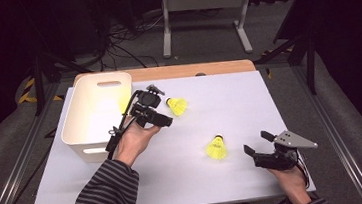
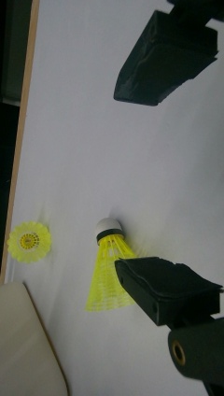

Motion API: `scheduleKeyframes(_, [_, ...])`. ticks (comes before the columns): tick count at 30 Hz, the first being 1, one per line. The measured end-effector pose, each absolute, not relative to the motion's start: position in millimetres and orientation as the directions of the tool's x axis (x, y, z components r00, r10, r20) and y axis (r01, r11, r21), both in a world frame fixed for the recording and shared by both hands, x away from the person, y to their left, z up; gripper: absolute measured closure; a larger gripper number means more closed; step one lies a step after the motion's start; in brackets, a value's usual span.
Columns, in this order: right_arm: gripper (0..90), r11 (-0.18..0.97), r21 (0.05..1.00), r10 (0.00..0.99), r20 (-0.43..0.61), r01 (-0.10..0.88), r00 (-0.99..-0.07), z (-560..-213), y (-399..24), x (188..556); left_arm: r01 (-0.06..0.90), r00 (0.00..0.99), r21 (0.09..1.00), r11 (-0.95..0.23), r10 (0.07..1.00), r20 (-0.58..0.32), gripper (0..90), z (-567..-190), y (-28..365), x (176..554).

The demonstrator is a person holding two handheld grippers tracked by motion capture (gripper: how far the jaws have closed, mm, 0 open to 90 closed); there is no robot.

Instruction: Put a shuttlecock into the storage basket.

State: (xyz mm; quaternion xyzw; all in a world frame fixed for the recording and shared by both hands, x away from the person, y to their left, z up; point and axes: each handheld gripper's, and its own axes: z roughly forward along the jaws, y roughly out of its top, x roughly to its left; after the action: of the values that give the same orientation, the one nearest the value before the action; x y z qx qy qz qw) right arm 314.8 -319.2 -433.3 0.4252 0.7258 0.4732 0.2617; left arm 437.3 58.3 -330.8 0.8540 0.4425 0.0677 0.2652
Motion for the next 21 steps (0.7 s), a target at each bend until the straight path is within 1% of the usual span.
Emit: scheduleKeyframes(21, [16.3, 0.194, 0.911, 0.862, 0.019, 0.365, -0.507, -433, -320, 314, 0.726, 0.601, 0.491, -0.482, 0.792, -0.111, 35.8, -352, 43, 440])
